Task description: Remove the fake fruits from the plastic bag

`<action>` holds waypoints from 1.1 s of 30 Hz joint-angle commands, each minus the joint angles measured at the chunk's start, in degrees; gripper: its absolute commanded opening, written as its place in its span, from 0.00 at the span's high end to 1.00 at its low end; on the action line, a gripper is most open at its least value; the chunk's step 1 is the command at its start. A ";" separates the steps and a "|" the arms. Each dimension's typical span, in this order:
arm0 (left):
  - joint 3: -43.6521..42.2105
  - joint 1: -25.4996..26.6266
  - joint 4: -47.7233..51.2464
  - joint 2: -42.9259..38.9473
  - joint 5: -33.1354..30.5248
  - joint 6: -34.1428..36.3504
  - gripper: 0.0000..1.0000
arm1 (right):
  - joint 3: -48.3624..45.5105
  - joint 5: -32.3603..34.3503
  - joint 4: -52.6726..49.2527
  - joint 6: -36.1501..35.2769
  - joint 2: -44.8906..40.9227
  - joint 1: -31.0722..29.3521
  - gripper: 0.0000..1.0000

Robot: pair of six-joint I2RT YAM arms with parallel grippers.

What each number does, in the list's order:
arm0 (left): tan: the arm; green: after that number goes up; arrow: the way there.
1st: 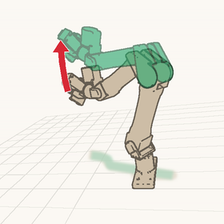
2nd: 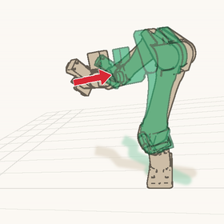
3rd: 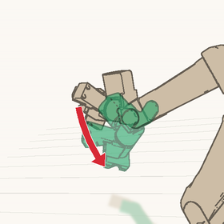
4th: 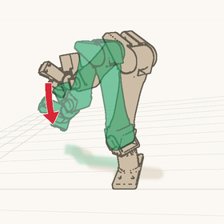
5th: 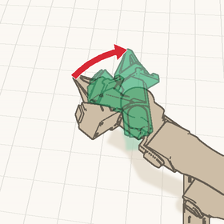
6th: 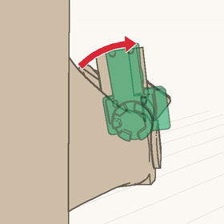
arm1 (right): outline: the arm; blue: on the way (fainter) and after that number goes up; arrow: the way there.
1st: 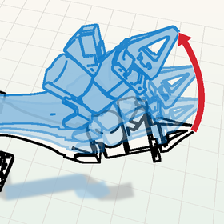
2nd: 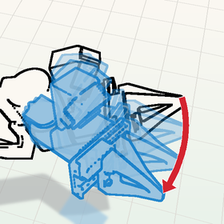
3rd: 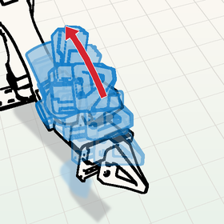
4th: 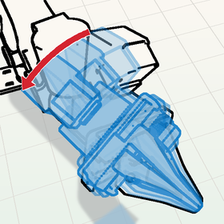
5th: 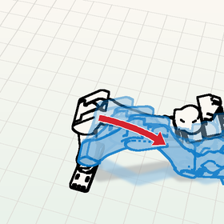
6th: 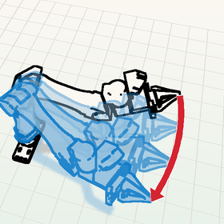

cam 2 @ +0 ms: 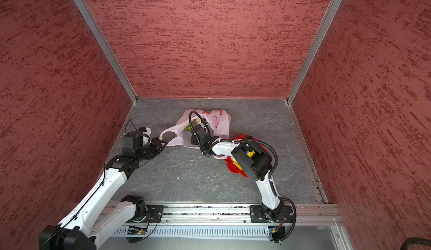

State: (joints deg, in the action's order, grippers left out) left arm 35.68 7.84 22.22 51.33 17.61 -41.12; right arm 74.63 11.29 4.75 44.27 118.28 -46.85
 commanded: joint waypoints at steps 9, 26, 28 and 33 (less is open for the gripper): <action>7.26 0.43 3.44 1.58 -1.88 2.49 1.00 | 2.71 -5.47 -8.92 -17.85 -0.96 -0.43 0.61; 8.18 -0.18 7.18 -5.51 1.91 5.96 1.00 | 12.57 -1.82 -12.75 -20.99 5.29 1.00 0.61; 7.65 -0.35 6.99 -5.86 2.91 6.06 1.00 | 15.33 0.00 -13.16 -20.42 7.05 1.40 0.61; 6.99 -0.39 5.95 -6.06 4.19 6.44 1.00 | 21.19 3.91 -13.20 -19.75 11.30 2.62 0.58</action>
State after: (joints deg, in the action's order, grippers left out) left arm 43.46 7.70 28.56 45.74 20.03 -36.14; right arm 93.51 10.70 -7.94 24.10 127.55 -45.10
